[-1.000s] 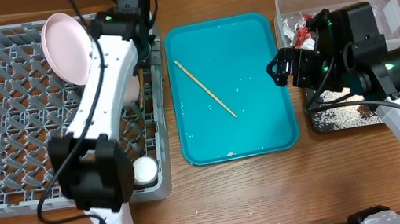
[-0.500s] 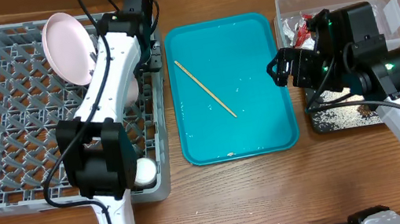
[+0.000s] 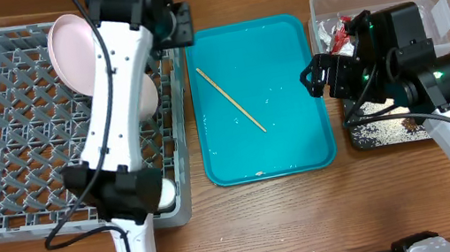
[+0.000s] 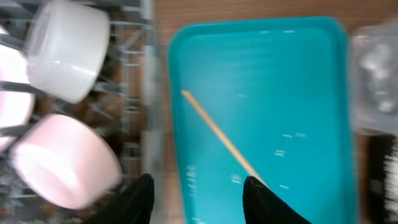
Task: Sort waste into correct bins and load items into the dishwasher
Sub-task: 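Return the left gripper to the tray and grasp the second chopstick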
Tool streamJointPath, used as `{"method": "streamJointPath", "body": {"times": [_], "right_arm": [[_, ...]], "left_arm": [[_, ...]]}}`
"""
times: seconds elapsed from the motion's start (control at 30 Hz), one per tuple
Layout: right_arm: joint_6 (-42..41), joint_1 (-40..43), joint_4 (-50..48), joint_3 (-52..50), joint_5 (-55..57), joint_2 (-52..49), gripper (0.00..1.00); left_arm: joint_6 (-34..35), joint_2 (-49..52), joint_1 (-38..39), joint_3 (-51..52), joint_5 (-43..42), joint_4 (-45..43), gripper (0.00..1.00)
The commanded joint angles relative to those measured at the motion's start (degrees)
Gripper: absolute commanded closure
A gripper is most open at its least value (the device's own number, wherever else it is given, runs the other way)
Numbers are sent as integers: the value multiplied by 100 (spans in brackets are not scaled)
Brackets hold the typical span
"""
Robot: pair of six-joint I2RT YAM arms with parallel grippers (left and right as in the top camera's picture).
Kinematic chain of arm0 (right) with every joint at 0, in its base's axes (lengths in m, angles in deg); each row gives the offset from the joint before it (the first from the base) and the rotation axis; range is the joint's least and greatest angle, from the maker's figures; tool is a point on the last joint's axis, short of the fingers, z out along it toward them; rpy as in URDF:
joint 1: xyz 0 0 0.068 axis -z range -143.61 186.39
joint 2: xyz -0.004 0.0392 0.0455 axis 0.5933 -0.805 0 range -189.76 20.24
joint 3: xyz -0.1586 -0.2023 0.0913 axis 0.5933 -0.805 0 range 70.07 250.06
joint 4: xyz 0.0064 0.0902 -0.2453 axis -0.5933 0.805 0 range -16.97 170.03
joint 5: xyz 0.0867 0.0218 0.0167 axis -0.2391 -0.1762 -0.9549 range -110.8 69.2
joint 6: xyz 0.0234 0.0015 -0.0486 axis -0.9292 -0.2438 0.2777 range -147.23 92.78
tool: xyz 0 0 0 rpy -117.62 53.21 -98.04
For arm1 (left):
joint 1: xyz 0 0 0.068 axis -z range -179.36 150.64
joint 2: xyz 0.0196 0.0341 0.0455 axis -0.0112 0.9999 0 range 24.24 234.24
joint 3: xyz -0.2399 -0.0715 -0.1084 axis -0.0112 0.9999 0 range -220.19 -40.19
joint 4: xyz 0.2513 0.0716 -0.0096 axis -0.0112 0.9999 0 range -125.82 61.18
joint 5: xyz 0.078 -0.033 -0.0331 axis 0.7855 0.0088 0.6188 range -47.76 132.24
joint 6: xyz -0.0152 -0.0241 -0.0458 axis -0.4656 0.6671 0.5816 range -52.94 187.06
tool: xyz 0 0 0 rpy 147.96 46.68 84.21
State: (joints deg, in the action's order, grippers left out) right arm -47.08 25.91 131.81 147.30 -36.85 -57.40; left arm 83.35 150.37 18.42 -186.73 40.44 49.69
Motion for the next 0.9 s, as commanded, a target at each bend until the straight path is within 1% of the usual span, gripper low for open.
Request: {"method": "streamJointPath", "body": {"times": [0.0,0.13,0.23,0.33,0.43,0.53,0.73,0.8,0.87], "right_arm": [[17,4,-17,-2,59,17,0],[17,7,-17,-2,59,17,0],[17,4,-17,-2,59,17,0],[17,4,-15,-2,59,17,0],[20,4,-17,-2,59,17,0],[17,4,-17,-2,59,17,0],[20,4,-17,-2,59,17,0],[17,4,-17,-2,59,17,0],[17,4,-17,-2,59,17,0]], "left_arm": [[612,-28,479,-127,-264,101,51],[1325,-24,905,-92,111,216,51],[2164,-13,1110,-11,468,212,51],[3139,-13,1191,181,791,184,42],[3801,-11,1233,570,782,-11,41],[4127,-11,1281,1113,748,-321,40],[4522,-11,1353,2286,704,-1091,41],[4616,-11,1353,2656,704,-1410,42],[4719,-11,1349,2975,706,-1725,47]]}}
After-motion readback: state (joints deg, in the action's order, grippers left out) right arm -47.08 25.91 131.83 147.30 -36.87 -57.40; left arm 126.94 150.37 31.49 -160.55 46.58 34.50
